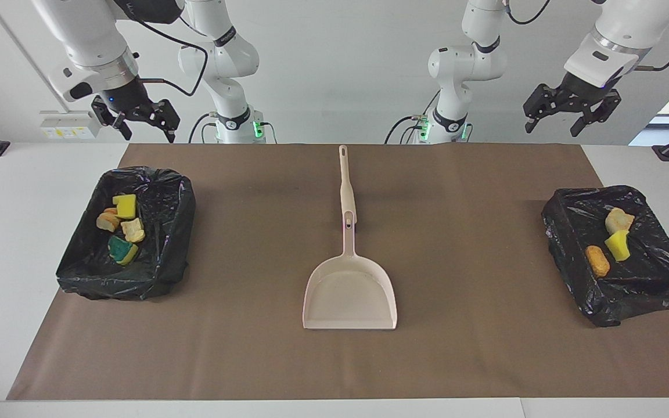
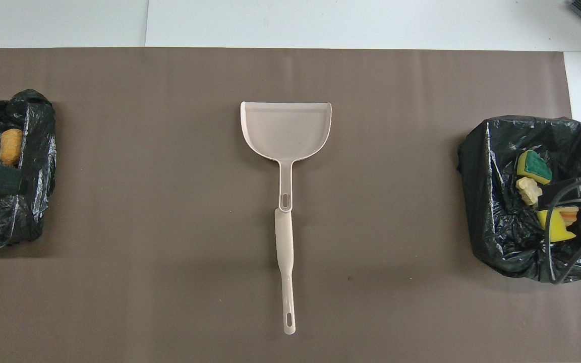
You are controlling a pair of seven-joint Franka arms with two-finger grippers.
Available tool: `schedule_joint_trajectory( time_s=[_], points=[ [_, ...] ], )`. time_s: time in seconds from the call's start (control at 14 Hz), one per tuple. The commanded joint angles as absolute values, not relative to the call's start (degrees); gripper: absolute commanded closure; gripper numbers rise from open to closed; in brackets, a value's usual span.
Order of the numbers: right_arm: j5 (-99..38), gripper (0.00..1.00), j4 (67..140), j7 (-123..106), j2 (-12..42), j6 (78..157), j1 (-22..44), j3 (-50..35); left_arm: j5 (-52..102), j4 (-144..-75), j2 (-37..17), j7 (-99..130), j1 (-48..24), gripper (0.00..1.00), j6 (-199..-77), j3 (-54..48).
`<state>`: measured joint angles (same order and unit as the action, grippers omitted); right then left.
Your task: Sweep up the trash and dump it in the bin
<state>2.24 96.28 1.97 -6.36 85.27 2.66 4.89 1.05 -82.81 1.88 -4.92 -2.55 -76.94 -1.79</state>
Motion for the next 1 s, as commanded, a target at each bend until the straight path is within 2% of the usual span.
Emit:
schedule_joint_trajectory(
  time_s=[0.0, 0.93],
  points=[
    [0.88, 0.00, 97.21, 0.97, -7.47, 84.81, 2.11, 4.75, 0.88, -83.40, 3.51, -8.95, -2.29, 0.00, -75.06, -1.23],
    [0.88, 0.00, 97.21, 1.05, -7.47, 85.16, 2.11, 4.75, -0.79, -83.49, 3.52, -8.44, -2.29, 0.00, -76.82, -0.97]
  ],
)
